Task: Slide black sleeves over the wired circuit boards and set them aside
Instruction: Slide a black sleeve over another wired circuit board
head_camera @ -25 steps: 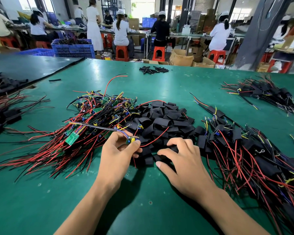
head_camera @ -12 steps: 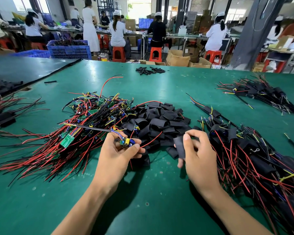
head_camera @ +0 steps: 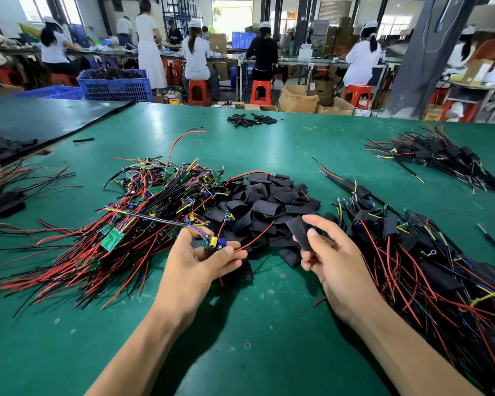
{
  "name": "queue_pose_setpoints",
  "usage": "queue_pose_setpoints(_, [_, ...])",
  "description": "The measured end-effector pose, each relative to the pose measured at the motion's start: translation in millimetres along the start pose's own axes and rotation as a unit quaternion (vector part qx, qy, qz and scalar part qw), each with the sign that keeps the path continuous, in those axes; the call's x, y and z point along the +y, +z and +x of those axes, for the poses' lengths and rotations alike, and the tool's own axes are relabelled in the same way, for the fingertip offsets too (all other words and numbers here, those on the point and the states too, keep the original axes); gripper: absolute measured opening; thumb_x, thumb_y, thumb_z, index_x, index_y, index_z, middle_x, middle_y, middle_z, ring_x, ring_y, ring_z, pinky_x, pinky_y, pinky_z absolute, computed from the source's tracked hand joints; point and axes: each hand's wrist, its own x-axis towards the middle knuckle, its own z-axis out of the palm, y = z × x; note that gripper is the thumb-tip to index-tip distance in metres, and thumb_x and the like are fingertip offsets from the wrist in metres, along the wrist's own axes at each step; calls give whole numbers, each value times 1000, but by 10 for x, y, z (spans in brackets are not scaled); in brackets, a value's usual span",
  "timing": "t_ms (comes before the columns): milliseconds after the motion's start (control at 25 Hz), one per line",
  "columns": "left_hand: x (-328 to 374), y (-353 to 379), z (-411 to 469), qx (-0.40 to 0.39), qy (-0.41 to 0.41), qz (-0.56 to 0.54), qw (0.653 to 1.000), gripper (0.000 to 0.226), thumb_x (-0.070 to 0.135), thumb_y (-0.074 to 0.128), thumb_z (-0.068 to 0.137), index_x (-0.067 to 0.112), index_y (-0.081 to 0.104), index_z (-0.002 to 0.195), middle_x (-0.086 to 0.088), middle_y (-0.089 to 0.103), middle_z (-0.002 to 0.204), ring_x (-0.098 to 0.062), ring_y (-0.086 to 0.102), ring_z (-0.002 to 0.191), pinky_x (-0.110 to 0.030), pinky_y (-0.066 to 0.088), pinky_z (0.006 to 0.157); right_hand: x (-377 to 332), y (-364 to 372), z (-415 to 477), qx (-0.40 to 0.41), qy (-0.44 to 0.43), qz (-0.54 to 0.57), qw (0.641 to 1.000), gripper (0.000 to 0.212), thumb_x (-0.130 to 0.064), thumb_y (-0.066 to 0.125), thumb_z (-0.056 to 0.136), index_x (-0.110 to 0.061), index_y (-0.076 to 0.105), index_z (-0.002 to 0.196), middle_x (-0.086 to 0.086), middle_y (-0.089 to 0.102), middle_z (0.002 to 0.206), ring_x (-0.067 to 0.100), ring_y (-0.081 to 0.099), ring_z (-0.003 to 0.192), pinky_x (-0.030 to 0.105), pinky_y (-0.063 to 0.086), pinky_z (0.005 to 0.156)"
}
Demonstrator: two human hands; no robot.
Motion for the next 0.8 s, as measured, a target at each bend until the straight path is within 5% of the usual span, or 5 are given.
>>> queue_pose_setpoints(200, [11,3,6,11,18,-5,1000,32,-5,65,88,5,43,109,-28,73,92,-40,74,87,-32,60,72,23,4,2,22,2,47,999,11,-22,71,89,-20,80,94,2,65,73,9,50,56,20,46,53])
queue_pose_setpoints(400, [36,6,-2,21,31,-17,999,32,3,69,81,8,45,102,-28,73,93,-39,74,86,-33,60,72,36,-47,-8,32,-7,34,999,47,-43,84,63,-10,76,96,3,61,70,10,52,58,21,49,58])
queue_pose_setpoints(560, [35,17,-3,28,27,-16,999,34,7,72,78,7,47,101,-29,72,94,-40,74,86,-34,60,71,69,-58,-15,53,-12,-21,998,2,-15,76,86,-16,77,87,-4,69,70,10,61,61,22,53,60])
queue_pose_setpoints(680, [20,17,-3,47,29,-1,999,27,0,69,86,7,47,100,-26,73,90,-41,74,82,-36,61,69,82,-82,-21,68,-71,-135,986,14,-8,73,88,-22,75,90,-8,72,76,3,63,66,16,51,67])
queue_pose_setpoints(800, [23,11,-1,61,27,32,997,25,1,68,88,6,48,101,-19,74,87,-39,74,79,-35,61,67,103,-85,-54,44,-185,-355,915,28,-14,78,81,-28,72,104,-14,64,103,-3,55,92,5,37,84])
